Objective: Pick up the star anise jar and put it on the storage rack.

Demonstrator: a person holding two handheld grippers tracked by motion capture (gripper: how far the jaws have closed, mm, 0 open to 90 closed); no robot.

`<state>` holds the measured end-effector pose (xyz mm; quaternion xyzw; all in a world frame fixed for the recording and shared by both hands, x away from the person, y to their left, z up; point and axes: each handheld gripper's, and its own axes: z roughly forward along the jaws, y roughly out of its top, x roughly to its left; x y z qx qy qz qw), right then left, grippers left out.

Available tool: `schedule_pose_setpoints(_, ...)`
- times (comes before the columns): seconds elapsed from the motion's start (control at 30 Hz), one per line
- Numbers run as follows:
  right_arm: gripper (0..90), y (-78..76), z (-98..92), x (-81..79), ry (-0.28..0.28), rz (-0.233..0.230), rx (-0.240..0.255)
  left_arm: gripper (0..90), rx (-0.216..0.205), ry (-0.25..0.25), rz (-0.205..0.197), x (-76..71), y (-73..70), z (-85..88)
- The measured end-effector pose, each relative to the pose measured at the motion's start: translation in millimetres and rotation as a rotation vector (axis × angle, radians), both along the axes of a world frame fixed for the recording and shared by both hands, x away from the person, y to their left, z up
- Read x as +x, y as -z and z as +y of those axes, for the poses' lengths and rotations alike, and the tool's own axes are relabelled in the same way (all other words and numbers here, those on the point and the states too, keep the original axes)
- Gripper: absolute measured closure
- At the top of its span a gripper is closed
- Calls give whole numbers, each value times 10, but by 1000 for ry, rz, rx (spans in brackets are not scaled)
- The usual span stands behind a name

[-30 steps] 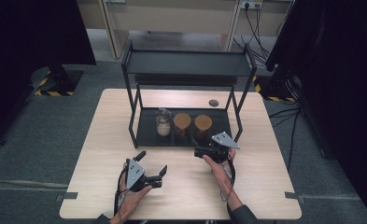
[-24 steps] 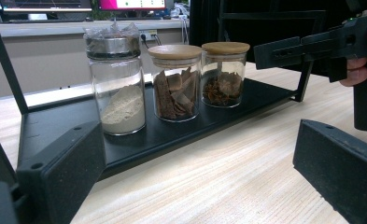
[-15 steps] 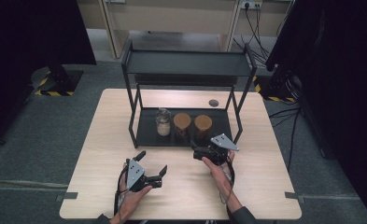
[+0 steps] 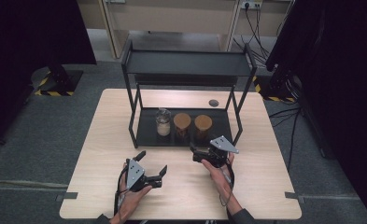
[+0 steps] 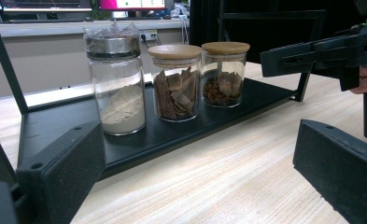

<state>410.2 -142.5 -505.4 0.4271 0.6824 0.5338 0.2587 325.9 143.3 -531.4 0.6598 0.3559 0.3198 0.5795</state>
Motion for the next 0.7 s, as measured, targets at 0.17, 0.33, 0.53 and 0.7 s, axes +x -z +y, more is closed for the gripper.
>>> schedule_pose_setpoints(0.17, 17, 7, 4, -28, -5, -3, 0, 20, 0, 0, -1, 0, 0, 0)
schedule_pose_setpoints(0.33, 17, 12, 16, -56, -11, -9, 0, 20, 0, 0, 0, 0, 0, -1)
schedule_pose_setpoints(0.53, 17, 11, 25, -93, -19, -16, 3, 20, 1, 0, -1, -1, 0, -1)
schedule_pose_setpoints(0.7, 18, 17, 34, -116, -26, -17, 4, 20, 1, 0, 0, 0, 0, -1)
